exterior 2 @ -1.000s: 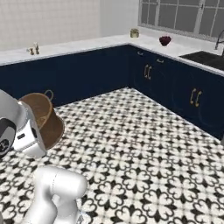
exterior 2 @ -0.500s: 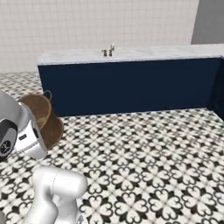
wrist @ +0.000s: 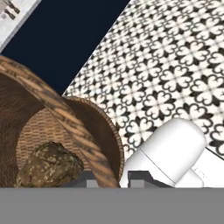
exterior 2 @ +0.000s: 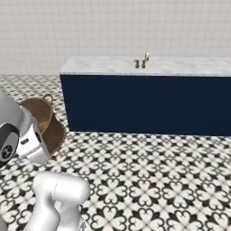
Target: Open the cabinet, pick up the bread from the cabinet and place it in the basket. Then move the basket to the dining counter.
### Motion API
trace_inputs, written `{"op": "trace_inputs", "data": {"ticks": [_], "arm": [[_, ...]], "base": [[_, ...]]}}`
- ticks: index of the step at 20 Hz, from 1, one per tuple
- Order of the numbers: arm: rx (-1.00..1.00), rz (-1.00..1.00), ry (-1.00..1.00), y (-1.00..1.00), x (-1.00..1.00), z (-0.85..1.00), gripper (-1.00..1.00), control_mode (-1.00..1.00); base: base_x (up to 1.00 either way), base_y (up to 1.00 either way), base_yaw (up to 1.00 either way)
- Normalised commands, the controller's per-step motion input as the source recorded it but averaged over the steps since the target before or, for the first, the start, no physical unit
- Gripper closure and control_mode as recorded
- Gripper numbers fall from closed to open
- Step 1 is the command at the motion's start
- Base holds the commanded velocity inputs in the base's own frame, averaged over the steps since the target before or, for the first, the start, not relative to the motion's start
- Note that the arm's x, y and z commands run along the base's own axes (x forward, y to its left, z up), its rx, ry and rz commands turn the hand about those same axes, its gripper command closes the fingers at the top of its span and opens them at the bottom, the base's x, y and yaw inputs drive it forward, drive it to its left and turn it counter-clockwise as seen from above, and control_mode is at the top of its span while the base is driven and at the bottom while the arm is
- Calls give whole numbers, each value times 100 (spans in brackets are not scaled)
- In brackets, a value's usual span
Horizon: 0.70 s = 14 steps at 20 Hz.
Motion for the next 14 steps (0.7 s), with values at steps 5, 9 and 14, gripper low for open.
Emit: {"op": "trace_inputs", "data": {"ticks": [5,9,14], "arm": [[0,0,0,0,0,0,100,100],[0,0,0,0,0,0,100,100],[0,0,0,0,0,0,100,100]], "base": [[100,0,25],[100,-7,18],[100,-17,13]]}}
